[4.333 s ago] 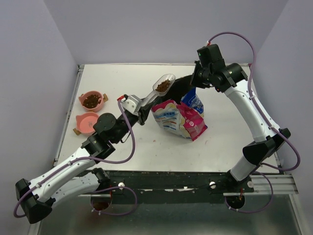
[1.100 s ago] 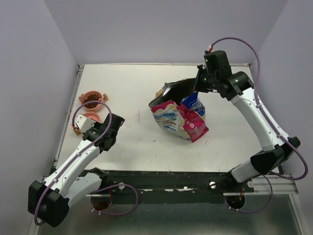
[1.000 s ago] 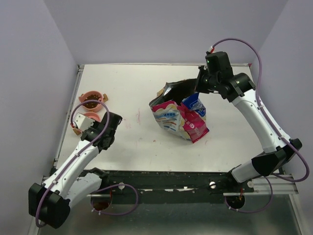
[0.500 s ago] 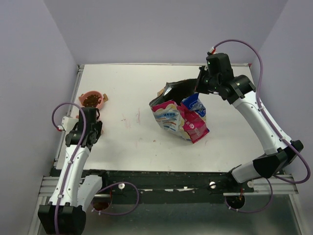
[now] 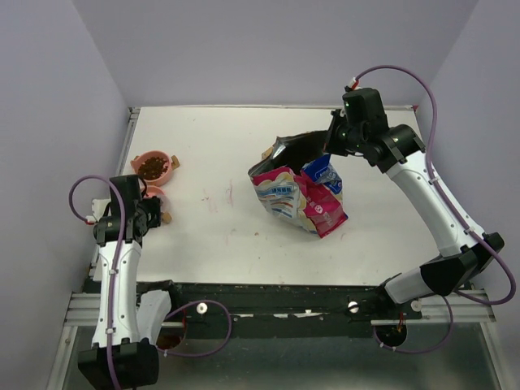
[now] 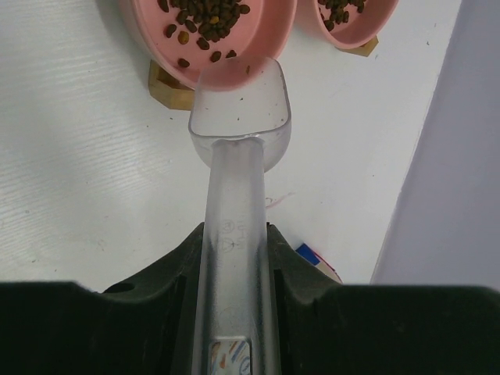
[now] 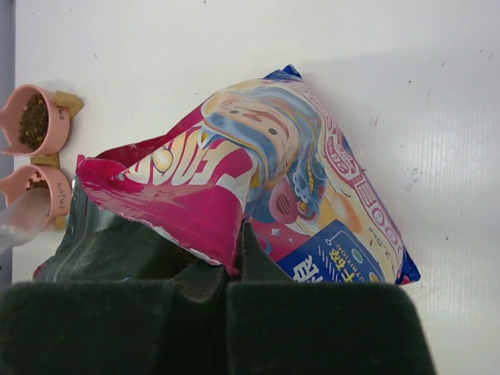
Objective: Serve the pet food
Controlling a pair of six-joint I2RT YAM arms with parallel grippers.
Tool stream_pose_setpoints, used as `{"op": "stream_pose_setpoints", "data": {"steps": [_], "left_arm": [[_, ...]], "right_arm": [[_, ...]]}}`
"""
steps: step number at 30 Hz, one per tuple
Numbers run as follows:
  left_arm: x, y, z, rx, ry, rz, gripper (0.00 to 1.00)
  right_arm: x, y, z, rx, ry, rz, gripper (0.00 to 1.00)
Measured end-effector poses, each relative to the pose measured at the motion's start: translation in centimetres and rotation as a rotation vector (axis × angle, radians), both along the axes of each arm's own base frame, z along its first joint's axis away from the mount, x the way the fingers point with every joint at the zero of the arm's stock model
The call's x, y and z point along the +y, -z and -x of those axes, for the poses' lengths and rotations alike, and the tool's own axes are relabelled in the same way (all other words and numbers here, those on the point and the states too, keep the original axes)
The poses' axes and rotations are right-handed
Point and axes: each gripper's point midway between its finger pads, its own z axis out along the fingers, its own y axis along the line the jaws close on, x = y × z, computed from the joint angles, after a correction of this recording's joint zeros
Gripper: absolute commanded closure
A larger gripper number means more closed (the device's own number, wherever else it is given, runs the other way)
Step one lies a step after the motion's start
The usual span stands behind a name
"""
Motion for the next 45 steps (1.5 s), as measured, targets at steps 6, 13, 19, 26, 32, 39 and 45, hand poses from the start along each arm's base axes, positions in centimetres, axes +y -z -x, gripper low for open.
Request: {"op": "stream_pose_setpoints", "data": {"steps": [6, 13, 19, 26, 32, 39, 45], "left_arm": [[0.9, -1.4, 0.3, -0.009, -0.055, 0.011, 1.00], [1.6, -2.1, 0.4, -0.014, -0.061, -0.014, 1.00], [2.3, -4.0, 0.2, -0.034, -0.043, -0.084, 1.00], [2.1, -3.3, 0.9, 0.019, -0.044, -0.076, 1.00], [1.3, -1.6, 1.1, 0.108, -0.035, -0.003, 1.00], [1.0, -2.9, 0.3, 0.120, -0.003, 0.006, 1.00], [-0.7, -3.2, -0.9, 0.068, 0.138, -0.010, 1.00]], "right_arm": [[0.0, 0.0, 0.0, -0.001, -0.001, 0.000, 1.00], [-0.1, 0.0, -0.1, 0.000, -0.005, 0.001, 1.00], [-0.1, 0.0, -0.1, 0.002, -0.011, -0.003, 1.00], [-0.1, 0.0, -0.1, 0.003, -0.012, -0.005, 1.00], [-0.3, 0.0, -0.2, 0.004, -0.008, -0.006, 1.00], [-0.6, 0.1, -0.5, 0.002, 0.001, -0.008, 1.00], [-0.7, 0.1, -0.5, 0.001, 0.004, -0.008, 1.00]]}}
